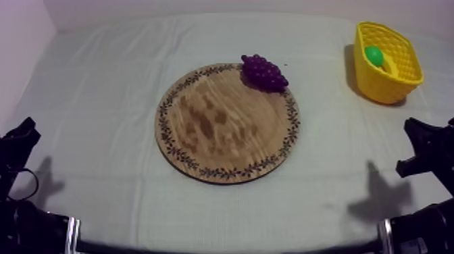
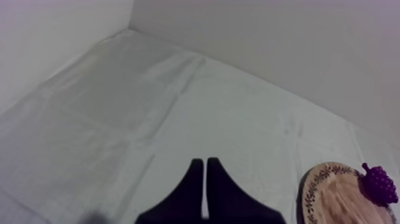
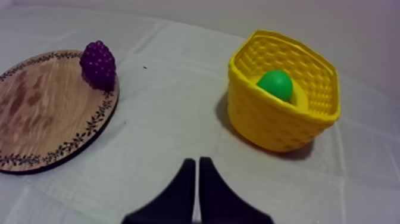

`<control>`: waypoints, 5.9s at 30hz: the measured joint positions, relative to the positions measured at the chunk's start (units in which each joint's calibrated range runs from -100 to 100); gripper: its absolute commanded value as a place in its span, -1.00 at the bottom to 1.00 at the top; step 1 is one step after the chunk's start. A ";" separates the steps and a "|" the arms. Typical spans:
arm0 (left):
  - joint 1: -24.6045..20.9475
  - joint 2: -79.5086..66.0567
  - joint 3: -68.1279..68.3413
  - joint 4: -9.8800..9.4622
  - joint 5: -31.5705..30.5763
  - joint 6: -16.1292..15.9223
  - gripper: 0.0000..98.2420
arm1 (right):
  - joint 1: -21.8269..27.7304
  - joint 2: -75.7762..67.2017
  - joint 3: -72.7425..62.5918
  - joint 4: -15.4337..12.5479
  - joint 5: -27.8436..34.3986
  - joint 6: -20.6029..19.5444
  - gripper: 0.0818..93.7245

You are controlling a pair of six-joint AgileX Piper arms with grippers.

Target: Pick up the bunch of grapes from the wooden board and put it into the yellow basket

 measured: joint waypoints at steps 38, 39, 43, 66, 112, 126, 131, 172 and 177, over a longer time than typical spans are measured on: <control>0.00 0.00 0.00 0.00 0.00 0.00 -1.00 | -5.62 29.55 -34.37 -3.12 17.83 2.54 -0.97; 0.00 0.00 0.00 0.00 0.00 0.00 -1.00 | -5.89 32.20 -37.12 -3.58 18.25 2.64 -0.96; 0.00 0.00 0.00 0.00 0.00 0.00 -1.00 | -7.47 42.85 -48.00 -4.38 21.44 2.14 -0.95; 0.00 0.00 0.00 0.00 0.00 0.00 -1.00 | -13.12 98.17 -98.13 -7.70 31.41 3.43 -0.93; 0.00 0.00 0.00 0.00 0.00 0.00 -1.00 | -15.84 130.79 -110.48 -1.02 34.66 1.39 0.97; 0.00 0.00 0.00 0.00 0.00 0.00 -1.00 | -16.83 140.30 -117.40 0.73 35.46 -0.47 0.97; 0.00 0.00 0.00 0.00 0.00 0.00 -1.00 | -16.83 142.06 -117.07 1.78 35.20 -0.65 0.89; 0.00 0.00 0.00 0.00 0.00 0.00 -1.00 | -6.36 111.78 -108.63 -0.22 41.88 1.23 -0.25; 0.00 0.00 0.00 0.00 0.00 0.00 -1.00 | -2.33 111.49 -113.48 -0.54 43.39 -0.11 -0.23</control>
